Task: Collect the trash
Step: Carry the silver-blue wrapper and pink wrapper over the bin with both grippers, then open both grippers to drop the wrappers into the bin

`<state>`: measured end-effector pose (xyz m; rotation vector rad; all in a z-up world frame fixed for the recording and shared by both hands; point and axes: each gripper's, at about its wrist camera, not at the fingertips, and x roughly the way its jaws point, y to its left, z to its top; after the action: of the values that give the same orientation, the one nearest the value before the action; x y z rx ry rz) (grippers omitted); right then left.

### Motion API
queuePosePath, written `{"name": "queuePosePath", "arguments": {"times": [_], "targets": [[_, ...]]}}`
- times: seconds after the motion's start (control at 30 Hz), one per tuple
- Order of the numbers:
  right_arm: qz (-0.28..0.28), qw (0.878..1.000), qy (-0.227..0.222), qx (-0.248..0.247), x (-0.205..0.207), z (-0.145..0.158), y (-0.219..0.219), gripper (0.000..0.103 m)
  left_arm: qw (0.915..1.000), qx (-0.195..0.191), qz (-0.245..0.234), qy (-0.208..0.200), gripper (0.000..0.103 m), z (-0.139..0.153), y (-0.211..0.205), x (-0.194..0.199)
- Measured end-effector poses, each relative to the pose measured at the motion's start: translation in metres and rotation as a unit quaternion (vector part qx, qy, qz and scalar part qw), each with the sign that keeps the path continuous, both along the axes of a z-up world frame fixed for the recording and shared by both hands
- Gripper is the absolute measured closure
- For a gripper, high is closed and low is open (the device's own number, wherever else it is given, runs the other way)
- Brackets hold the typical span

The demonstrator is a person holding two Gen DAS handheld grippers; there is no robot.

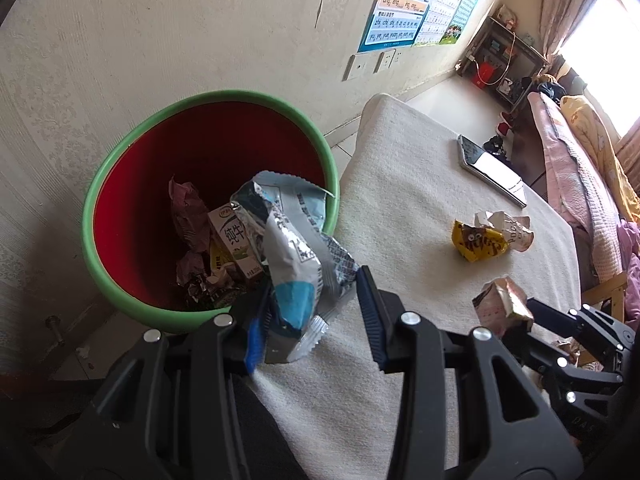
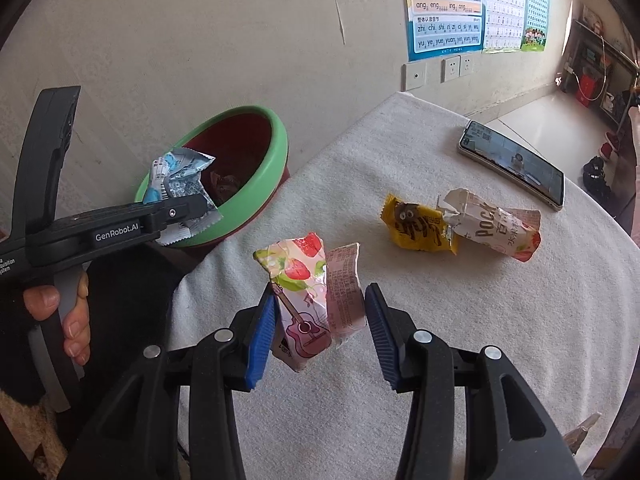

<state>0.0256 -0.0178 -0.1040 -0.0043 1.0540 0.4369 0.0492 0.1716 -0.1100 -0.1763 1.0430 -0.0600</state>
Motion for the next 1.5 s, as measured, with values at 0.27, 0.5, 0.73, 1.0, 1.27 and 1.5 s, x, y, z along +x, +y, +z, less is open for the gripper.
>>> {"name": "queuePosePath", "arguments": {"times": [0.27,0.5,0.73,1.0,1.27,1.5], "targets": [[0.005,1.0,-0.011,0.014,0.009,0.015,0.014,0.059,1.0,0.002,0.009,-0.005,0.064,0.002,0.012,0.002],[0.017,1.0,-0.015,0.018,0.016,0.02,0.029,0.059,0.9999,0.0,0.012,-0.007,0.064,0.003,0.021,0.003],[0.022,0.999,-0.008,0.046,0.028,0.023,0.046,0.059,0.9997,0.007,0.018,-0.017,0.064,0.011,0.04,0.012],[0.035,0.995,0.006,0.09,0.062,0.022,0.088,0.059,0.9987,0.021,0.045,-0.007,0.064,0.009,0.07,0.024],[0.03,0.99,0.009,0.14,0.097,0.032,0.115,0.031,0.9956,0.024,0.088,-0.019,0.032,0.01,0.085,0.032],[0.01,0.993,-0.011,0.119,0.078,0.031,0.077,0.031,0.9965,0.017,0.081,-0.014,0.032,0.007,0.079,0.025]]}}
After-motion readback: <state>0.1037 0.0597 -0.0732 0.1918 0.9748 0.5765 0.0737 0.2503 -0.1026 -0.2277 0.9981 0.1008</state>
